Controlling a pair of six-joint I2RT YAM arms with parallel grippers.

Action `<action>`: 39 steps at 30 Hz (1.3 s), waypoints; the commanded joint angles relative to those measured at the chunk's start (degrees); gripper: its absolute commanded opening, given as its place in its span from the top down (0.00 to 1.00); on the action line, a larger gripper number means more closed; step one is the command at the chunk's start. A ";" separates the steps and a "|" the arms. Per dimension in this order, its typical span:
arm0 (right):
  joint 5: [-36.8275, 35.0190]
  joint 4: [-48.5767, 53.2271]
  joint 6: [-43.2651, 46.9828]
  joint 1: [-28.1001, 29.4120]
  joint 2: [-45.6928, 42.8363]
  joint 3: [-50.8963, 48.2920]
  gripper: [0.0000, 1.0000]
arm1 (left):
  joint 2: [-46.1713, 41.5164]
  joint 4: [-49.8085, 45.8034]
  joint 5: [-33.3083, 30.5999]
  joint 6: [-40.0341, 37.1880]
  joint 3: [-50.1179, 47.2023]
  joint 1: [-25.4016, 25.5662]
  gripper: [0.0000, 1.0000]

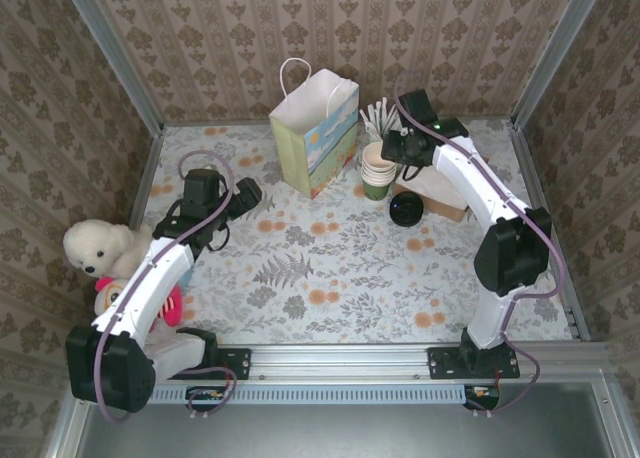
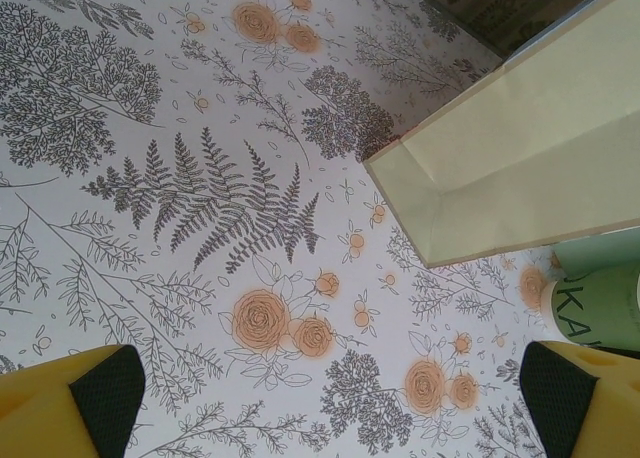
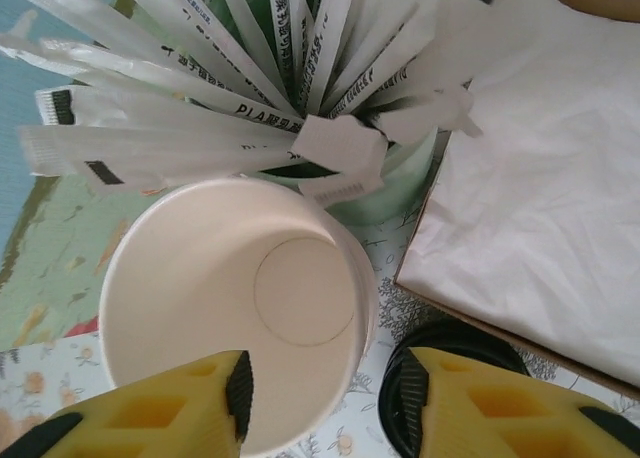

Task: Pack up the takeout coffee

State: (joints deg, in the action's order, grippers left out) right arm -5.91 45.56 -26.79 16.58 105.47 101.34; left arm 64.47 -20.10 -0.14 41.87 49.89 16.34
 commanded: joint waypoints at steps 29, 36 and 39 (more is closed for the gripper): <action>-4.98 6.62 2.42 1.43 5.34 7.59 0.95 | 7.41 0.63 5.57 -1.52 2.47 -4.69 0.00; -4.16 7.86 3.46 1.61 4.54 9.04 1.00 | 8.09 -1.21 6.73 -3.13 4.30 -4.93 0.00; -4.93 7.94 3.72 1.59 3.55 9.31 1.00 | 8.38 -1.50 7.31 -3.20 4.54 -5.00 0.00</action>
State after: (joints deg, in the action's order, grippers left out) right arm -9.13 51.46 -24.14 17.69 111.57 108.77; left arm 72.38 -20.49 5.87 40.23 52.69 11.84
